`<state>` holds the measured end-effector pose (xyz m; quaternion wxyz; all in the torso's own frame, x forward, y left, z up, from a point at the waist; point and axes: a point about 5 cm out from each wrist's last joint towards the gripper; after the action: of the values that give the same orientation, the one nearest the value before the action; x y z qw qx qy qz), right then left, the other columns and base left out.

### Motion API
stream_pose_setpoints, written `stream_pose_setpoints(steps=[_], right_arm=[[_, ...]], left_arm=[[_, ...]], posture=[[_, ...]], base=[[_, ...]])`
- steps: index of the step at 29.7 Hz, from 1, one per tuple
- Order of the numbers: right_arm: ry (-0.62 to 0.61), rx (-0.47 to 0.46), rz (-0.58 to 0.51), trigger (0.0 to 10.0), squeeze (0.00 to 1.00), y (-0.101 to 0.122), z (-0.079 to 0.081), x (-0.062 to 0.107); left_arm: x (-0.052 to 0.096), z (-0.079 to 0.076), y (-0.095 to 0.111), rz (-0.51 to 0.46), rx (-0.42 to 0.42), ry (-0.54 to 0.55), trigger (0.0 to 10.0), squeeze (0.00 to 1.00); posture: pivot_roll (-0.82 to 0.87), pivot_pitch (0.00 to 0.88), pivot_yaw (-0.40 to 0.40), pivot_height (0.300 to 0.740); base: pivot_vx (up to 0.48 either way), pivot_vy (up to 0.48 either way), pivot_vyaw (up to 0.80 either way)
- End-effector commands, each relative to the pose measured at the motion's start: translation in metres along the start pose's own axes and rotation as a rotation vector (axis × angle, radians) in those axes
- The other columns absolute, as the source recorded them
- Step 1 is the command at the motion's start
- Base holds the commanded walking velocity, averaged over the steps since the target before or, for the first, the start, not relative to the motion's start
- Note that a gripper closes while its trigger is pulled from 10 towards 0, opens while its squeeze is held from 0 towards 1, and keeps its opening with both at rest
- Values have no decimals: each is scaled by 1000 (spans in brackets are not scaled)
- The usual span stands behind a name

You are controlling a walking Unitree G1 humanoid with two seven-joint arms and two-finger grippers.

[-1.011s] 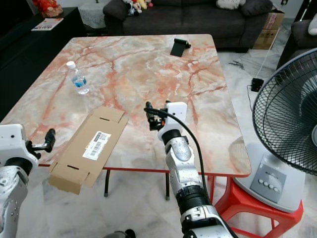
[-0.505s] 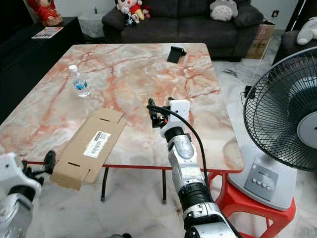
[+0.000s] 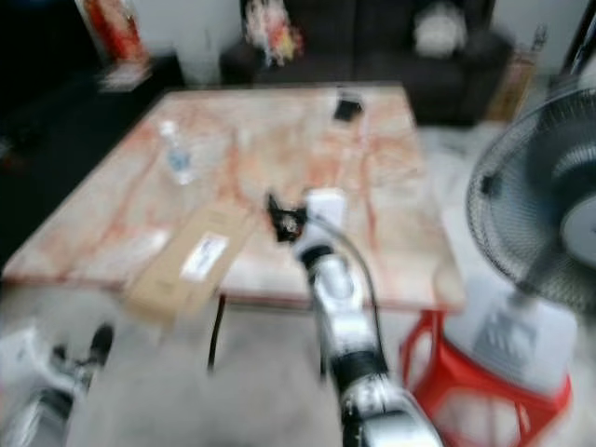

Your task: Picking trash to rubbish bin

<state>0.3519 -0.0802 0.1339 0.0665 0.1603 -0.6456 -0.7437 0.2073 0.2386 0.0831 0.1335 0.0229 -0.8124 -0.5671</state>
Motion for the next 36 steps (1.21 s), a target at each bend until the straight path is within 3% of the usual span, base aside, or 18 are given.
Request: stream_pose_setpoints(steps=[1,5,12,16,21,30,36], right_arm=[[3,-6,-21,10000,0,5,2,-3],[-2,-9,-17,10000,0,3,2,-2],[4,-10,-25,10000,0,5,4,-2],[-3,-5,-30,10000,0,6,1,0],[-11,-6,-25,10000,0,4,-1,4],[5,-13,-22,10000,0,3,4,7],[16,1,-21,10000,0,5,0,11]], left_arm=[[-5,-7,3,-13,1,-30,10000,0],[-28,-30,4,-45,-11,-104,10000,0],[-58,-51,-4,-20,41,-171,10000,0],[-64,-54,-7,-24,72,-153,10000,0],[-59,-59,-10,-32,68,-175,10000,0],[-76,-53,-3,-78,52,-116,10000,0],[-86,-52,-2,-79,155,-80,10000,0]], posture=[[163,42,51,740],[159,44,44,740],[129,55,48,740],[120,64,50,740],[121,81,46,740],[105,103,36,740],[72,117,27,740]], base=[[0,0,0],[0,0,0],[0,0,0],[0,0,0],[0,0,0],[0,0,0],[0,0,0]])
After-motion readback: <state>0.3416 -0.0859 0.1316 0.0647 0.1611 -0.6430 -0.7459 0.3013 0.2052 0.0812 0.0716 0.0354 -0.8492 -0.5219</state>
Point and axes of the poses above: a point about 5 cm out from each wrist's last joint towards the gripper, its own x axis pointing back from the gripper into the wrist, its own y axis along the axis of the wrist's last joint, z = x × y, and after that the axes turned 2 degrees about x, right-handed
